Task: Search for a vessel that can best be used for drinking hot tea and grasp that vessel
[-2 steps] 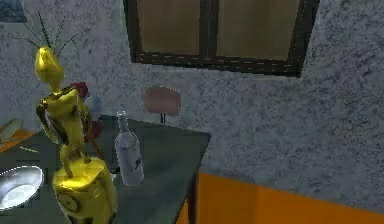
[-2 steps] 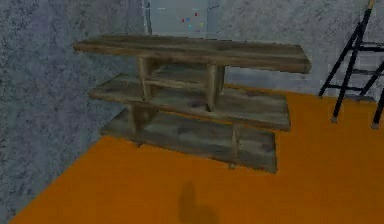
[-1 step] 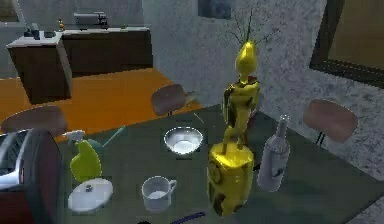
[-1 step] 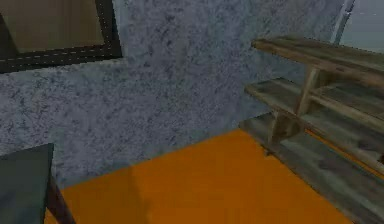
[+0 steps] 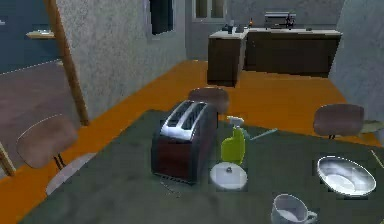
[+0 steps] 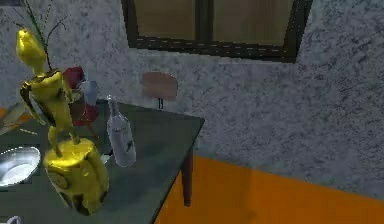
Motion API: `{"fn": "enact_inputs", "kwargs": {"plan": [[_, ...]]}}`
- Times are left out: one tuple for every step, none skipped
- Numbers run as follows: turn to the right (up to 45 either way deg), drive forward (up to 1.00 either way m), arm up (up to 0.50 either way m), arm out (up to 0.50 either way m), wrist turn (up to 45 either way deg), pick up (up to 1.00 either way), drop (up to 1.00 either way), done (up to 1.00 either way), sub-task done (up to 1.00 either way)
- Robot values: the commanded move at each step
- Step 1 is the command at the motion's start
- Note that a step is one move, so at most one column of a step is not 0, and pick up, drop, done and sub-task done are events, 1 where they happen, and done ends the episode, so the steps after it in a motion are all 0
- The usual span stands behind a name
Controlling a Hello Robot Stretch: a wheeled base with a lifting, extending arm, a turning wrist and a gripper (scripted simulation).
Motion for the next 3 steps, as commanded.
{"fn": "enact_inputs", "kwargs": {"plan": [[-45.0,0.00,0.00,0.00,0.0,0.00,0.00,0.00,0.00],[-12.0,0.00,0.00,0.00,0.0,0.00,0.00,0.00,0.00],[0.0,0.00,0.50,0.00,0.0,0.00,0.00,0.00,0.00]]}}
